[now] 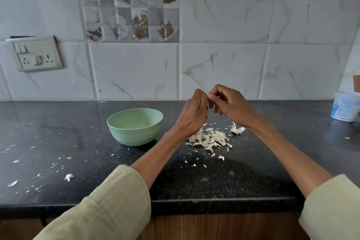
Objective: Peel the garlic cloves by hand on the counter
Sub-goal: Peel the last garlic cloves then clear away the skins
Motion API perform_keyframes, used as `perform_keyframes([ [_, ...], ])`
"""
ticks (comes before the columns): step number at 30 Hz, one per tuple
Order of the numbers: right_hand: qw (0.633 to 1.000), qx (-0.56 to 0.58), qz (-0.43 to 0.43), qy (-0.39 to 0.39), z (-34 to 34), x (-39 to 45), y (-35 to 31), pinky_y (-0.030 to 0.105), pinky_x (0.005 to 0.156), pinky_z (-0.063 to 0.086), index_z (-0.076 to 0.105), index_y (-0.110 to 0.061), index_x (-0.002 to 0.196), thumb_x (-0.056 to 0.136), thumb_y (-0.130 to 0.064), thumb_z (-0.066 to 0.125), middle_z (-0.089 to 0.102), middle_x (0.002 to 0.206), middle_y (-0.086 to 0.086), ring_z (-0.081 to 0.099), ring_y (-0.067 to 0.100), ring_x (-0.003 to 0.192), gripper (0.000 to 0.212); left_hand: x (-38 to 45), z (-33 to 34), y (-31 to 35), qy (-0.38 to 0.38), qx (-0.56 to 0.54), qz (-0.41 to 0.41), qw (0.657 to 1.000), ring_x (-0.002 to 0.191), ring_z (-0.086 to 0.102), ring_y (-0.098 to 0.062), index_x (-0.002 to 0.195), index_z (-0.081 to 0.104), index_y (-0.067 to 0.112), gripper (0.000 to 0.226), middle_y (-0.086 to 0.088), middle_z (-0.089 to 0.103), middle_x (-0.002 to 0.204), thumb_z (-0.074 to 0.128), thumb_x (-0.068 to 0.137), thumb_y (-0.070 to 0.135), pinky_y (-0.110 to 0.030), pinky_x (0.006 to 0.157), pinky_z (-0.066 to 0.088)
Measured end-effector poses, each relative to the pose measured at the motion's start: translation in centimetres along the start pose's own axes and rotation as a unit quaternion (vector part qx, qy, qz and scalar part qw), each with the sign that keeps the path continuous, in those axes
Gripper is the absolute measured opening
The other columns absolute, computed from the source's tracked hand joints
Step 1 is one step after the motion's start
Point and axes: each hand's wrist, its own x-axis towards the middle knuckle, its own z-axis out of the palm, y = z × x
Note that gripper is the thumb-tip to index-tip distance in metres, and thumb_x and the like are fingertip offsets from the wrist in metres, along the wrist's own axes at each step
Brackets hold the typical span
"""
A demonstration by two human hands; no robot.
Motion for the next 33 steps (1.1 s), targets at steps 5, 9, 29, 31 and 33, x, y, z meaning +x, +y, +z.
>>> perform_keyframes([
  [5, 1.0, -0.006, 0.0, -0.004, 0.0, -0.1, 0.0, 0.029, 0.064, 0.051, 0.062, -0.024, 0.101, 0.104, -0.007, 0.056, 0.072, 0.085, -0.001, 0.066, 0.014, 0.068, 0.018, 0.7, -0.5, -0.5, 0.028, 0.085, 0.014, 0.996, 0.057, 0.051, -0.019, 0.096, 0.049, 0.007, 0.028, 0.0, 0.056, 0.068, 0.033, 0.114, 0.021, -0.049, 0.058, 0.049],
  [9, 1.0, -0.027, -0.012, -0.01, 0.1, -0.2, 0.0, 0.04, 0.067, 0.057, 0.062, -0.029, 0.102, 0.099, -0.004, 0.06, 0.073, 0.087, -0.005, 0.068, 0.02, 0.071, 0.025, 1.1, -0.5, -0.9, 0.044, 0.136, 0.029, 0.989, 0.049, 0.042, -0.019, 0.075, 0.052, 0.013, 0.035, 0.0, 0.05, 0.056, 0.045, 0.109, 0.015, -0.042, 0.05, 0.039],
  [29, 0.995, -0.059, -0.07, 0.032, 1.2, 0.0, -0.1, 0.017, 0.062, 0.044, 0.065, -0.022, 0.089, 0.093, -0.024, 0.081, 0.065, 0.077, -0.002, 0.054, 0.005, 0.064, 0.017, 1.4, -1.1, -0.4, 0.161, -0.418, -0.354, 0.821, 0.052, 0.065, -0.013, 0.096, 0.066, -0.002, 0.038, -0.008, 0.067, 0.069, 0.032, 0.113, 0.002, -0.019, 0.053, 0.054],
  [31, 0.995, -0.051, -0.075, 0.05, 1.0, -0.1, -0.3, 0.016, 0.061, 0.044, 0.067, -0.023, 0.089, 0.092, -0.025, 0.081, 0.065, 0.075, -0.003, 0.052, 0.005, 0.062, 0.015, 1.2, -1.1, -0.2, 0.15, -0.464, -0.364, 0.793, 0.069, 0.072, -0.023, 0.105, 0.067, -0.007, 0.04, -0.017, 0.073, 0.081, 0.03, 0.113, 0.006, -0.028, 0.067, 0.061],
  [33, 0.995, -0.045, -0.078, 0.04, 1.1, -0.1, -0.5, 0.016, 0.061, 0.044, 0.072, -0.025, 0.092, 0.09, -0.028, 0.084, 0.066, 0.075, -0.006, 0.054, 0.004, 0.062, 0.013, 1.2, -1.1, -0.3, 0.131, -0.51, -0.364, 0.768, 0.09, 0.072, -0.032, 0.114, 0.065, -0.01, 0.048, -0.026, 0.073, 0.104, 0.024, 0.114, 0.016, -0.037, 0.08, 0.061],
])
